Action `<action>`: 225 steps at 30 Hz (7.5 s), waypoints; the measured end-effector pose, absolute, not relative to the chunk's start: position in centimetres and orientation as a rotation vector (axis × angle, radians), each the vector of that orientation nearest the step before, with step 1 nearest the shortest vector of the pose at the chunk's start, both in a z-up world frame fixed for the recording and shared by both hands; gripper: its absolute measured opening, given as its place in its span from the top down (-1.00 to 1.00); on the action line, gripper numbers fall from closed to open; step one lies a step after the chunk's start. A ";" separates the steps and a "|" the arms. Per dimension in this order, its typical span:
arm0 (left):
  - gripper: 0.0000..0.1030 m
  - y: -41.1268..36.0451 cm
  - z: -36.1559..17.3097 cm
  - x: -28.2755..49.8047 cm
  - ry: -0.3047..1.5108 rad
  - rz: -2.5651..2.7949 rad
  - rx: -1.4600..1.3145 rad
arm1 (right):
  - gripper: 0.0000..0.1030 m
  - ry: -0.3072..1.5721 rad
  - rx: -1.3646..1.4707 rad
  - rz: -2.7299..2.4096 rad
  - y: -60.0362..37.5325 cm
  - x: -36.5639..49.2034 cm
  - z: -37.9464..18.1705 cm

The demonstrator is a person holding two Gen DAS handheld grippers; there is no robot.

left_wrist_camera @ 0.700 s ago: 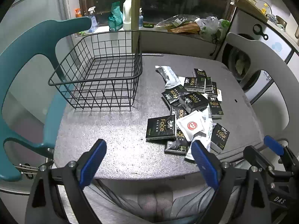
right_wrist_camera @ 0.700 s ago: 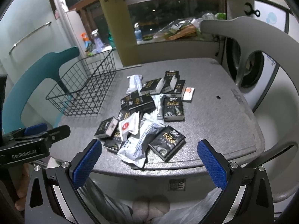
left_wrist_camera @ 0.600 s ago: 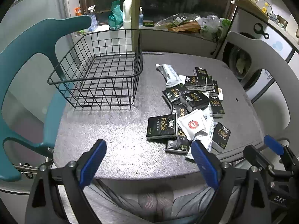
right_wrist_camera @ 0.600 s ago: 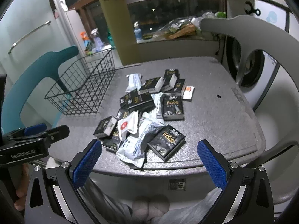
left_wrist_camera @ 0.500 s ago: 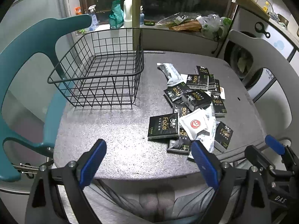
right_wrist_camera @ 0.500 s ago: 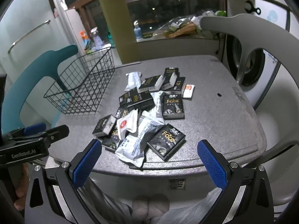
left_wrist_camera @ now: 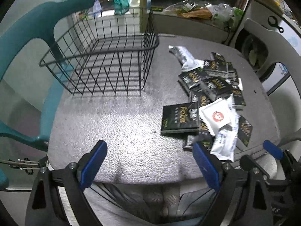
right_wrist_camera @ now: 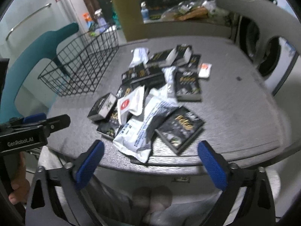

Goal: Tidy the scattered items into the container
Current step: 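Grasp a white wet-wipe pack with the right tool while the left tool grasps a black Face pack, then carry both packs over the wire basket and open both tools to drop them, then return to the table and grasp a black Face pack with each tool, then carry both black packs over the wire basket and open both tools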

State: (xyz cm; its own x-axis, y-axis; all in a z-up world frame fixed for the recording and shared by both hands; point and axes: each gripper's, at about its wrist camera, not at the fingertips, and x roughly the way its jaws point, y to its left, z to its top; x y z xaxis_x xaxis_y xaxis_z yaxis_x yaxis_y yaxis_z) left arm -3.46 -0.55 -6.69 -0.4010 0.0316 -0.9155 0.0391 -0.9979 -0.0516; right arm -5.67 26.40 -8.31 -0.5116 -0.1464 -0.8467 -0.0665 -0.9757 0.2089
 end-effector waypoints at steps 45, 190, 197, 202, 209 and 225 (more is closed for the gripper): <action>-0.53 2.8 -12.7 -10.0 0.180 -2.615 1.974 | 0.27 -0.437 1.634 -2.567 26.7 -9.5 -11.8; -0.01 5.4 -12.7 -11.3 -0.041 -2.575 1.945 | 0.09 -0.427 1.766 -2.759 29.5 -10.5 -11.5; -0.01 4.0 -9.2 -9.9 0.001 -2.652 1.875 | 0.09 -0.425 1.661 -2.765 27.8 -9.7 -7.9; -0.01 1.6 -4.6 -9.8 0.100 -2.702 1.792 | 0.09 -0.421 1.431 -2.761 25.1 -11.3 -3.1; -0.01 -5.8 1.0 -14.2 0.197 -2.653 1.536 | 0.09 -0.208 1.204 -2.681 16.9 -18.6 1.4; -0.16 -13.4 -3.4 -18.6 0.287 -2.518 1.573 | 0.05 -0.139 1.256 -2.578 10.3 -26.1 -2.4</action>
State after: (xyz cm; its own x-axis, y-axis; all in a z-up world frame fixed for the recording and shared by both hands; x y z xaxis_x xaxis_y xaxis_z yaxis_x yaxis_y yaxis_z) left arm -18.57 -13.38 -3.37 -0.4345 -0.0327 -0.9001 0.2344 -0.9690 -0.0780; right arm -26.15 10.28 -2.41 -0.5879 -0.2814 -0.7584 0.1984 -0.9591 0.2021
